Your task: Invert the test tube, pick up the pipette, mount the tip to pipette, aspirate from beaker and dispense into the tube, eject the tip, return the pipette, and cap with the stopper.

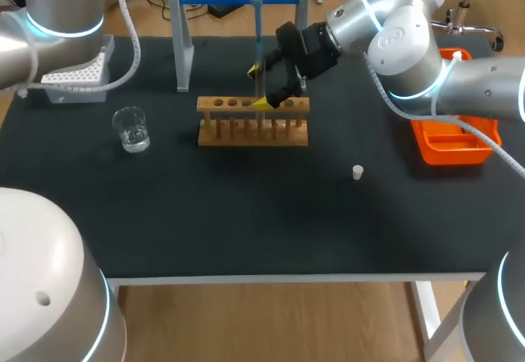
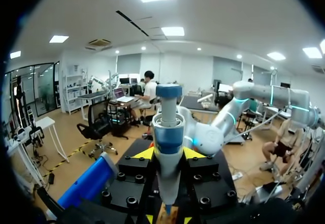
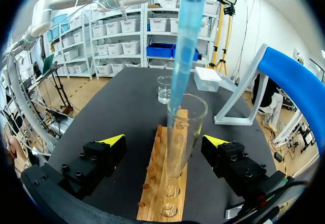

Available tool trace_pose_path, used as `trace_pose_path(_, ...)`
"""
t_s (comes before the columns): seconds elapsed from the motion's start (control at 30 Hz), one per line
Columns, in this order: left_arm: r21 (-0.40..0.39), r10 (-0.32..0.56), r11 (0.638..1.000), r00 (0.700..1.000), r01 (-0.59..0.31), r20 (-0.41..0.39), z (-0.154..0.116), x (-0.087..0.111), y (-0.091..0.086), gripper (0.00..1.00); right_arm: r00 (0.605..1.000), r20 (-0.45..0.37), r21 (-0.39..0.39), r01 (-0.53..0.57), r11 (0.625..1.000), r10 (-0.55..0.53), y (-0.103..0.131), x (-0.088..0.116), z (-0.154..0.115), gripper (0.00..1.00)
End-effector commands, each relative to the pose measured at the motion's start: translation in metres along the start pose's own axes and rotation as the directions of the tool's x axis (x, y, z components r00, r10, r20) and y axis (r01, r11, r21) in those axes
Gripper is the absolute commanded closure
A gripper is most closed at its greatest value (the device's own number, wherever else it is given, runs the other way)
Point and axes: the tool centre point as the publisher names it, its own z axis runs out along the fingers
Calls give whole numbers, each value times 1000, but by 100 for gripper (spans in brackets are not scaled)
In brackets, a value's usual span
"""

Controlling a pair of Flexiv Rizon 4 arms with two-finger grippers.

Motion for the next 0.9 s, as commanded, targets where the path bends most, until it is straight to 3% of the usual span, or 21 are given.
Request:
trace_pose_path(0.03, -7, 1, 1000, 1000, -1, -1, 3, -4, 0, 100, 1000, -3, 3, -1, 1000, 1, 0, 0, -1, 0)
trace_pose_path(0.9, -5, -10, 1000, 1000, 10, -12, 9, -12, 8, 100, 1000, -3, 3, -1, 1000, 1, 0, 0, -1, 0)
